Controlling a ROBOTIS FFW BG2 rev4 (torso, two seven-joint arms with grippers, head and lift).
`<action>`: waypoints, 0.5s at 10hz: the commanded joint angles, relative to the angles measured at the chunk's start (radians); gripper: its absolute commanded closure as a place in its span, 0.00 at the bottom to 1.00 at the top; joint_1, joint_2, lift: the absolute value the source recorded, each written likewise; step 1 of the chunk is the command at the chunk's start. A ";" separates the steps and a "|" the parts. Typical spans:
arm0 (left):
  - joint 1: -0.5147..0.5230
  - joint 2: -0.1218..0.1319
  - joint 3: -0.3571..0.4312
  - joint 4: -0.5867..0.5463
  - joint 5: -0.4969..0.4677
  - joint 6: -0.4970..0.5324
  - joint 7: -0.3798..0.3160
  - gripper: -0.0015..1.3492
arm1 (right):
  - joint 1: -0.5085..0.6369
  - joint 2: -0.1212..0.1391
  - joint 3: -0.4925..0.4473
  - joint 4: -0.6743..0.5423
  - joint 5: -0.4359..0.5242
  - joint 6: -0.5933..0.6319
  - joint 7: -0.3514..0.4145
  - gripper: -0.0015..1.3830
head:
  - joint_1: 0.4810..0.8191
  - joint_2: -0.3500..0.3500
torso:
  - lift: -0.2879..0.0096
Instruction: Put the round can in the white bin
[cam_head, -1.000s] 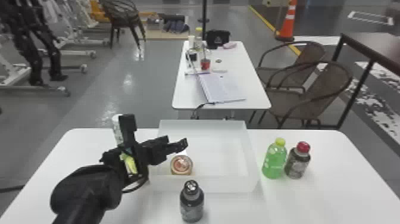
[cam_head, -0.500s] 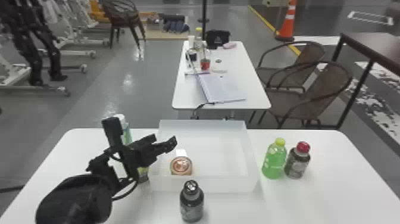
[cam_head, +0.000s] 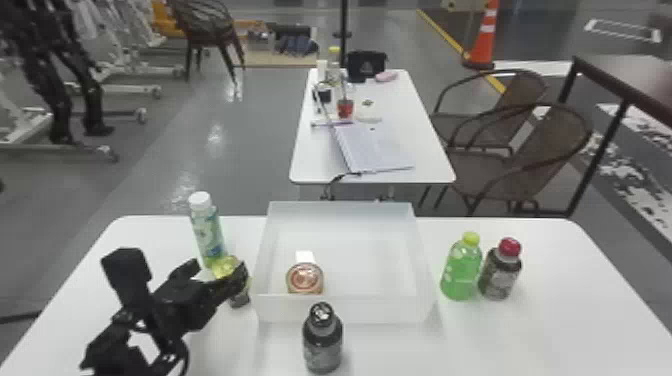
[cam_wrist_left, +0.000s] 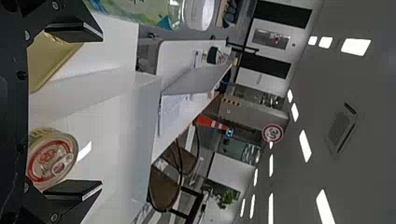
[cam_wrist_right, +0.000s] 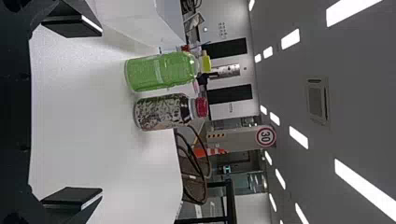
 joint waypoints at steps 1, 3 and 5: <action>0.143 -0.029 0.027 -0.118 -0.017 -0.040 0.079 0.14 | 0.002 0.004 0.000 0.000 0.003 -0.002 0.000 0.07 | 0.20 0.50 | 0.63; 0.282 -0.066 0.038 -0.214 -0.077 -0.106 0.191 0.14 | 0.009 0.004 -0.002 -0.002 0.000 -0.009 0.000 0.06 | 0.20 0.50 | 0.63; 0.391 -0.090 0.039 -0.244 -0.103 -0.203 0.263 0.14 | 0.011 0.004 -0.002 -0.002 -0.003 -0.011 0.000 0.06 | 0.20 0.50 | 0.63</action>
